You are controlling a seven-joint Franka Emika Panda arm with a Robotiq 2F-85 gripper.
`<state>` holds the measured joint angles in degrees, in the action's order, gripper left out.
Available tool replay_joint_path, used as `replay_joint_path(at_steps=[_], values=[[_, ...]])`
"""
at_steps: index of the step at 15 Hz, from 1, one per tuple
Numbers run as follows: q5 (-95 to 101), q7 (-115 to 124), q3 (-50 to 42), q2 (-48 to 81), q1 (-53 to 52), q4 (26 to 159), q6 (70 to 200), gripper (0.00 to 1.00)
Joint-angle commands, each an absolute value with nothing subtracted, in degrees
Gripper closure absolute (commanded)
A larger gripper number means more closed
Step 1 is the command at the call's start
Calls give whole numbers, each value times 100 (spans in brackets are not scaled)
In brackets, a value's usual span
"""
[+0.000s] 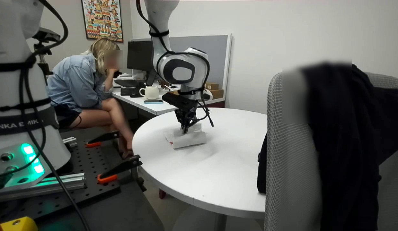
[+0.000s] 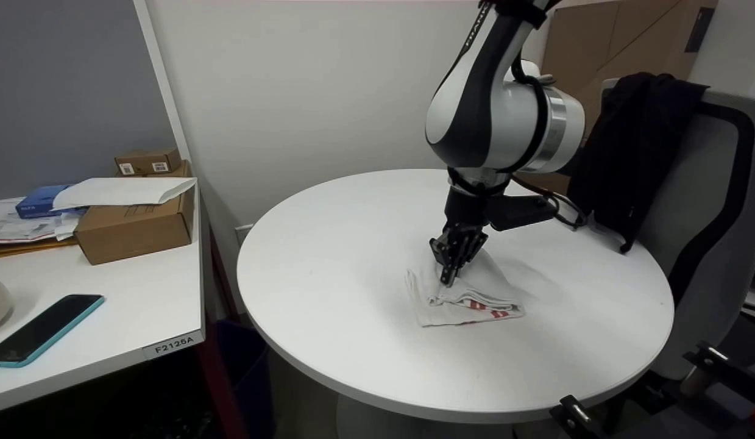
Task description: Use the white and red towel to wipe the table top
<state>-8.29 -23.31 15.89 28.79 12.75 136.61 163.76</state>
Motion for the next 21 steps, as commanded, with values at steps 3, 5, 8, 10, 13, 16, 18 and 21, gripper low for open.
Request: replay_joint_path(at_steps=[3, 5, 8, 10, 13, 16, 18, 21], values=[[-809, -2246, 2069, 3125, 980, 13274, 16500, 98], [-699, -2153, 2032, 3246, 731, 13010, 16519, 98], [-638, -2059, 1909, 3418, 573, 12382, 16454, 98], [-581, -1992, 1700, 3593, 525, 11877, 16418, 98], [-425, -1788, 1187, 3983, 442, 10997, 16269, 98], [-297, -1500, 743, 4277, 433, 10318, 15970, 66], [-265, -1370, 556, 4408, 487, 9989, 15660, 52], [-358, -1205, 393, 4351, 632, 9782, 15182, 31]])
